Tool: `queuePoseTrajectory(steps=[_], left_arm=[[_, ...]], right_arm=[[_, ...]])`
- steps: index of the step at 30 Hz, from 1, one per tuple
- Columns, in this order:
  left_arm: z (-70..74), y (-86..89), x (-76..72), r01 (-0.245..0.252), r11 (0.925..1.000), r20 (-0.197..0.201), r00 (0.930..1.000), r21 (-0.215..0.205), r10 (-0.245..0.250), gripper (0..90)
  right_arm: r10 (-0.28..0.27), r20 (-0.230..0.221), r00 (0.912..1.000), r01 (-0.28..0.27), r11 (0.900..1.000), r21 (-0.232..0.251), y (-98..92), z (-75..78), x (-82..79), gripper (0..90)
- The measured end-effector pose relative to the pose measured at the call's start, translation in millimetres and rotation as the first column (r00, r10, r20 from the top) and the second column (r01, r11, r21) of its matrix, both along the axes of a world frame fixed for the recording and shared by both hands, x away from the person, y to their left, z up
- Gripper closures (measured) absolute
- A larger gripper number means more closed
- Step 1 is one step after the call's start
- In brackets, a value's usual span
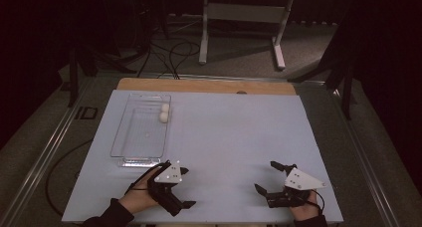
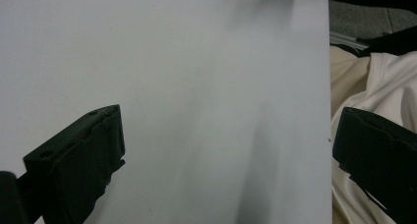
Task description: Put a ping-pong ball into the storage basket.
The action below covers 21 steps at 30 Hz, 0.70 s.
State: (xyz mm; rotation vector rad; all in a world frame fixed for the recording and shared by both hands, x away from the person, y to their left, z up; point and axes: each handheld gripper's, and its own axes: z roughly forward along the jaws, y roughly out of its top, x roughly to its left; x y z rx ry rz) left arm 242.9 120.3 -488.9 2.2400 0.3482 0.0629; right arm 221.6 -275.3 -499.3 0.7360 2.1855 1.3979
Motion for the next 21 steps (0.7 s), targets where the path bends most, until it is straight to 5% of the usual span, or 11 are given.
queuePoseTrajectory(steps=[7, 10, 21], left_arm=[[-5.3, 13.4, -4.4, 0.030, 0.9995, -0.001, 0.9996, -0.008, -0.030, 0.2], [-9.3, 18.1, -5.3, 0.015, 0.9995, -0.001, 0.9999, 0.029, -0.015, 0.2], [-13.3, 40.5, -10.4, -0.031, 0.9995, -0.020, 0.9993, -0.004, 0.031, 0.2]], right_arm=[[0.002, 0.002, 1.0000, -0.002, 1.000, 0.001, 0.5, -0.2, 0.1, 8.7], [0.000, 0.002, 1.0000, 0.000, 1.000, 0.000, 0.3, -0.4, 0.1, 8.8], [-0.001, -0.003, 1.0000, 0.001, 1.000, 0.002, 0.1, -0.2, -0.6, 8.7]])
